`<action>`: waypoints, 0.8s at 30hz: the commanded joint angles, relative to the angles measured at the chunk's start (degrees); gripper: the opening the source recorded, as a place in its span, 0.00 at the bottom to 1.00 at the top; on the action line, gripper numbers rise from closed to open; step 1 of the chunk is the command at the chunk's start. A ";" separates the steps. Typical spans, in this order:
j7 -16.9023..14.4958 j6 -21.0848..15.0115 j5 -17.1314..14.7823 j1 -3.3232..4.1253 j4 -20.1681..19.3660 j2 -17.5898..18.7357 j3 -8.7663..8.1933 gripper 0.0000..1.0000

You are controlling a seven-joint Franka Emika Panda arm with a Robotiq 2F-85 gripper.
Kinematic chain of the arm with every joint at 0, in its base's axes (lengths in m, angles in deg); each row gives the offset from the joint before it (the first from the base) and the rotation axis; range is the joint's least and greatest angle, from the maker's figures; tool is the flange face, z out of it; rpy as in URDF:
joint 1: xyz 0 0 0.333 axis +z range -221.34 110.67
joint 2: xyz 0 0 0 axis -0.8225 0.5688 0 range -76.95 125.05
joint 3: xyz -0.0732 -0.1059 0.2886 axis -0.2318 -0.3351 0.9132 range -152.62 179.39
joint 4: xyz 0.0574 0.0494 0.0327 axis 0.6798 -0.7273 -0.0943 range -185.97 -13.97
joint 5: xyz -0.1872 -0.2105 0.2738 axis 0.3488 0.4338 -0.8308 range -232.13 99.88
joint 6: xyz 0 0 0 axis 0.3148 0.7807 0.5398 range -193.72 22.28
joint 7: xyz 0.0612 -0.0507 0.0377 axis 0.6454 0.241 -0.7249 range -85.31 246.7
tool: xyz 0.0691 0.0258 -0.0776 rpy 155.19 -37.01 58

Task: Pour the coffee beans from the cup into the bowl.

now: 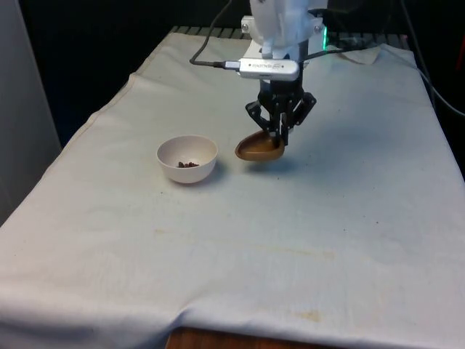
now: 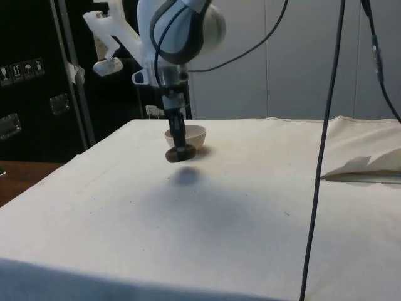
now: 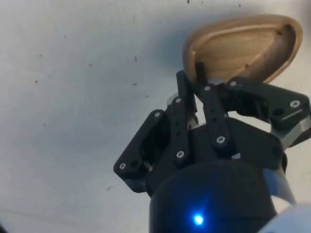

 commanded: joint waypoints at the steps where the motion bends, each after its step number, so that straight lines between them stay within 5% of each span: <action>1: 0.52 -0.06 0.63 0.00 0.06 0.17 0.11 0.01; 8: 4.18 -2.81 4.35 0.46 0.57 2.23 0.17 0.01; 10: 3.90 -2.35 4.13 0.00 0.63 2.23 0.69 0.01; 11: 4.93 -3.55 5.16 0.46 0.46 2.46 0.23 0.01; 18: 6.70 -6.88 7.28 0.00 -0.52 2.86 0.74 0.01; 24: 7.85 -12.03 8.48 0.34 -3.04 2.52 0.46 0.01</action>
